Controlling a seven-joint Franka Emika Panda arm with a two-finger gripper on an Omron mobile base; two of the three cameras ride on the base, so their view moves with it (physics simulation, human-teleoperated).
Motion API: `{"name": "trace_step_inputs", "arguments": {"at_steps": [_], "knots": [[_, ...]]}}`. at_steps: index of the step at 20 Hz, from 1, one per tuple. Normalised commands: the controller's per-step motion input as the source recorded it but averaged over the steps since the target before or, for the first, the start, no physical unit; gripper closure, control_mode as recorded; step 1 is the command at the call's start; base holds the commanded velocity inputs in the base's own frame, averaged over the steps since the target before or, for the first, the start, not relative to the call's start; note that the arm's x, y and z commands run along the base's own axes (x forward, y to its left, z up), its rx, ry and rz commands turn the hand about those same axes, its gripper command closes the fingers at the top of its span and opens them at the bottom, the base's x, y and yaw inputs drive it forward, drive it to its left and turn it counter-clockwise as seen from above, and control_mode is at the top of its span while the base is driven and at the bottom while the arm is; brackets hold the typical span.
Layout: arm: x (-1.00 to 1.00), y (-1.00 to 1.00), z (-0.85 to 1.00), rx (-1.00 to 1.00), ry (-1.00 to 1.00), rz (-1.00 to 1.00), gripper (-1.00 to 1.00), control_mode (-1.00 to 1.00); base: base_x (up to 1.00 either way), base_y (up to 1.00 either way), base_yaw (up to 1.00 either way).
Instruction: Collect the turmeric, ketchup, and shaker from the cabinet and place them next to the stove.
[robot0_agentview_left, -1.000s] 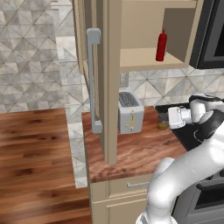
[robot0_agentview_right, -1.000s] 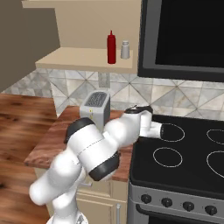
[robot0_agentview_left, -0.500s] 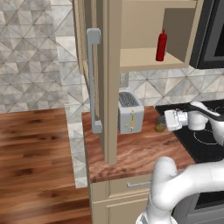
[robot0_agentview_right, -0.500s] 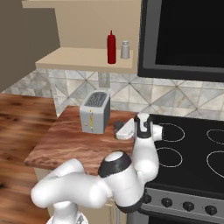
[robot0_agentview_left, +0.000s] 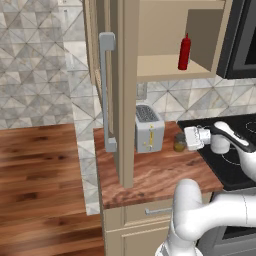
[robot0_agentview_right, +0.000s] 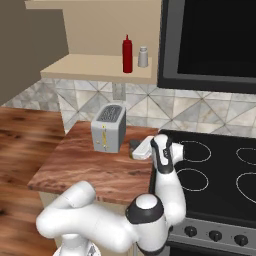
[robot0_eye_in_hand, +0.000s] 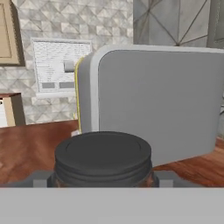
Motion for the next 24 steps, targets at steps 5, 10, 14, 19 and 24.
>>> {"name": "trace_step_inputs", "arguments": {"at_steps": [5,10,14,19,24], "knots": [[0.01,0.0,0.02,0.0,-0.02,0.0,-1.0,-1.0,0.0,0.0,0.0],[-0.07,0.0,0.29,0.0,0.0,0.0,-1.0,-1.0,0.0,0.0,0.0],[-0.05,0.0,0.41,-0.01,0.0,0.0,-1.0,-1.0,0.0,0.0,0.0],[-0.2,0.03,0.56,0.0,-0.01,0.0,-1.0,-1.0,0.0,0.0,0.0],[-0.38,0.34,0.62,-0.02,-0.03,-0.1,-1.0,-1.0,0.0,0.0,0.0]]}}
